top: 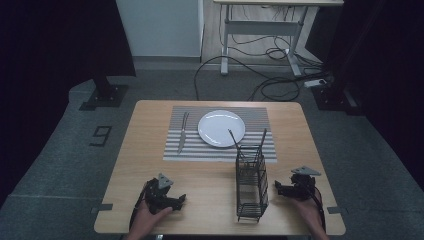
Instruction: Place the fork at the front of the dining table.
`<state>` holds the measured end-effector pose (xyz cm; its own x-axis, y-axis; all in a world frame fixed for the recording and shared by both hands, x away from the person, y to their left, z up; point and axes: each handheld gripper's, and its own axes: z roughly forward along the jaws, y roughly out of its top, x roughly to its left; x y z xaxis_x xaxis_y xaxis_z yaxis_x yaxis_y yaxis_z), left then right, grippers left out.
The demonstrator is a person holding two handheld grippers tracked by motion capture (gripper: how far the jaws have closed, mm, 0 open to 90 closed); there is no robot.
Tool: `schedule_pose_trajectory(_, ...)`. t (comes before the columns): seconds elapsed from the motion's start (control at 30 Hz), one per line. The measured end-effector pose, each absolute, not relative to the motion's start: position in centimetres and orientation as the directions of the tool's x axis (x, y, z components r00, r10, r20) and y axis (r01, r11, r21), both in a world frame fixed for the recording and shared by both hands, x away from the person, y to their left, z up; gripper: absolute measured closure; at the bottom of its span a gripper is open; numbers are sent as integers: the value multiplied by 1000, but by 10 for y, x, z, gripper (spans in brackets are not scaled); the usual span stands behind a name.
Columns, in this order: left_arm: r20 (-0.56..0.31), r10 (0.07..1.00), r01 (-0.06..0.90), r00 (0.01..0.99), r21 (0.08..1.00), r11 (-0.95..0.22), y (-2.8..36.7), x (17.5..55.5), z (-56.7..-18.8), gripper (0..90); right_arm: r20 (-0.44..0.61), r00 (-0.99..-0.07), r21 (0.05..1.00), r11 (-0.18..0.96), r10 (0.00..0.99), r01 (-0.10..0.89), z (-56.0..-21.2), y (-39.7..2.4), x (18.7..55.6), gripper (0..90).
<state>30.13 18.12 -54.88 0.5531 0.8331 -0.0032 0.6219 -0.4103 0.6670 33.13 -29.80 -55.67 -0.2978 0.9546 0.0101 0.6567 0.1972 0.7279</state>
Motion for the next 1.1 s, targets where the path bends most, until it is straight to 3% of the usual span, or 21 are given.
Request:
schedule_pose_trajectory(0.27, -3, 833, 622, 553, 667, -410, 181, 301, -549, 20, 22, -248, 742, 151, 968, 654, -555, -292, 324, 112)
schedule_pose_trajectory(1.1, -2, 832, 622, 555, 666, -413, 181, 302, -549, 18, 101, -307, 855, 75, 946, 513, -481, -286, 306, 142)
